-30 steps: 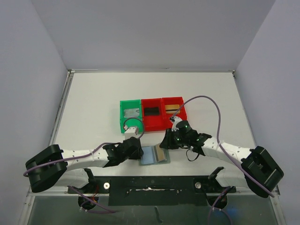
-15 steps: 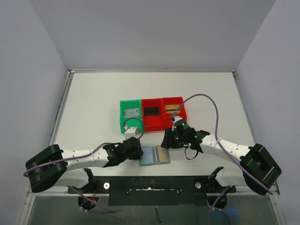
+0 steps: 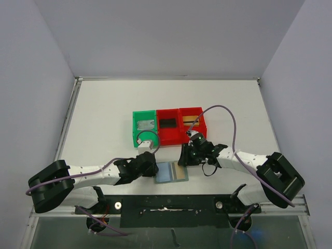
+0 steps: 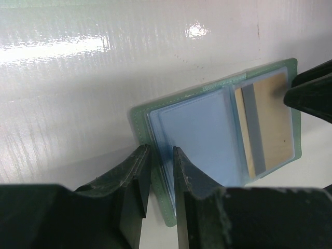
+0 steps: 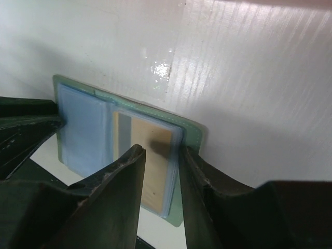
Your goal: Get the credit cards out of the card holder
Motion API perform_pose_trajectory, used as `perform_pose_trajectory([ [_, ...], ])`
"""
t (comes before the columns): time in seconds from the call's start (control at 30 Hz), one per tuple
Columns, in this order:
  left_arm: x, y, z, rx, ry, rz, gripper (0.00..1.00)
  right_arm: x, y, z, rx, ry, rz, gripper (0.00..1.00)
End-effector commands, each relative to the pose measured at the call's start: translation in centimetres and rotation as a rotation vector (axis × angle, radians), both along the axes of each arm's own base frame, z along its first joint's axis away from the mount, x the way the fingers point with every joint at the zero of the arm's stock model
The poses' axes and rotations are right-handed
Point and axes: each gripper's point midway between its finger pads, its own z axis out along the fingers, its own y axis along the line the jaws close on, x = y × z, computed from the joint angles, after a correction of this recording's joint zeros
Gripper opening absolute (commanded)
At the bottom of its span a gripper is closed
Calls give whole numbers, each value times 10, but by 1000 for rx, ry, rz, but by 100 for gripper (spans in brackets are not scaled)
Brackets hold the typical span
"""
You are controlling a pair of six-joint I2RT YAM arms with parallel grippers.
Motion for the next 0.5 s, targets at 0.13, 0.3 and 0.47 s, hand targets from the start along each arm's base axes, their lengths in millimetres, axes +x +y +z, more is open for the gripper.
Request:
perform_pose_trajectory([
  [0.13, -7, -8, 4, -29, 27, -28, 21, 4, 15, 6, 47, -23, 37, 24],
  [0.3, -7, -8, 4, -25, 27, -32, 18, 8, 13, 21, 63, -67, 16, 12],
  [0.47, -5, -8, 6, -12, 20, -28, 16, 7, -2, 20, -12, -67, -13, 13],
])
